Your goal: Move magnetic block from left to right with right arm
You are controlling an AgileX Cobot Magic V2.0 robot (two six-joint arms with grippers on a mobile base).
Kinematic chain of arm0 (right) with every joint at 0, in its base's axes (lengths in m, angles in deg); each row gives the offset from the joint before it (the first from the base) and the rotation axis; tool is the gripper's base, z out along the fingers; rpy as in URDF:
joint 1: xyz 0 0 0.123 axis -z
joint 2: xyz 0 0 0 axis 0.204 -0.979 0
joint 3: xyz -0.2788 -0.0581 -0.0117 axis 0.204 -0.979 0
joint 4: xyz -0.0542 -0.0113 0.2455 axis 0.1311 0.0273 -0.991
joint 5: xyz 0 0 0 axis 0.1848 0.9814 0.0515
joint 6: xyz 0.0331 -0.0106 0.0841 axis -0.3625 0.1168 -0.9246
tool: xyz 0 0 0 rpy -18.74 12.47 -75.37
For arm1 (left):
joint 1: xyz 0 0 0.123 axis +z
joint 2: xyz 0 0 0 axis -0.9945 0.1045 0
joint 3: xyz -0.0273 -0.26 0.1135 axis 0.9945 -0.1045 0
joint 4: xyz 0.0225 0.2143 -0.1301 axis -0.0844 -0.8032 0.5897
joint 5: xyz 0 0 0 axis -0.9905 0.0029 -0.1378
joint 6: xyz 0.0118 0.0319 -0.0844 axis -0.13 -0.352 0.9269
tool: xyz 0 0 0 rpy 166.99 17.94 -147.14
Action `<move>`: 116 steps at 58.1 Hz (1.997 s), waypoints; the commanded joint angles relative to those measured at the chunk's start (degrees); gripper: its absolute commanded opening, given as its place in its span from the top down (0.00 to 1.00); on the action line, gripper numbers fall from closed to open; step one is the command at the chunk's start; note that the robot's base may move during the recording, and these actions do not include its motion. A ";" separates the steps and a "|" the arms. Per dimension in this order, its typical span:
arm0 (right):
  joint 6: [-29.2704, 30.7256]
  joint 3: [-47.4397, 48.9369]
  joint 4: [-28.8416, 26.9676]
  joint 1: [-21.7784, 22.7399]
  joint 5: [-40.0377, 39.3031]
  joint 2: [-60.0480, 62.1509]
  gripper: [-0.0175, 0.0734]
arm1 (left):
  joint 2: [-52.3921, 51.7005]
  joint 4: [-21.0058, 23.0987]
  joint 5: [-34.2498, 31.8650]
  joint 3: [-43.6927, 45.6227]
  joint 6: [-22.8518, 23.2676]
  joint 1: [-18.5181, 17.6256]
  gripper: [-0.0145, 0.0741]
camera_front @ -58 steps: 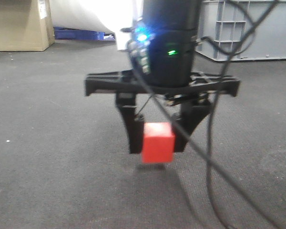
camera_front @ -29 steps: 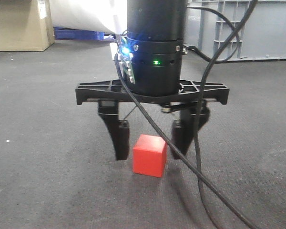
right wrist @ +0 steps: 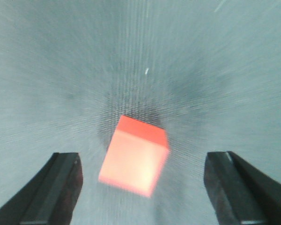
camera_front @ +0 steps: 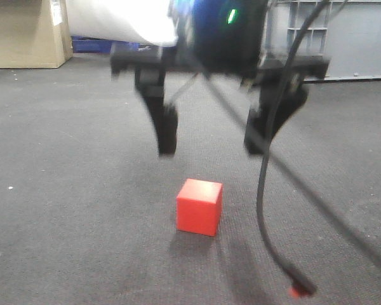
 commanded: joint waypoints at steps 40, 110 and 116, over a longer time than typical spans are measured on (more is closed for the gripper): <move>31.19 -27.68 -5.39 18.99 -23.76 30.45 0.75 | -0.39 0.39 -5.28 -0.40 0.21 -0.38 0.97; 50.12 -69.33 -10.52 42.94 -66.78 83.21 0.75 | -0.39 0.39 -5.28 -0.40 0.21 -0.38 0.97; 50.12 -69.33 -10.52 42.94 -66.62 83.20 0.75 | -0.39 0.39 -5.28 -0.40 0.21 -0.38 0.97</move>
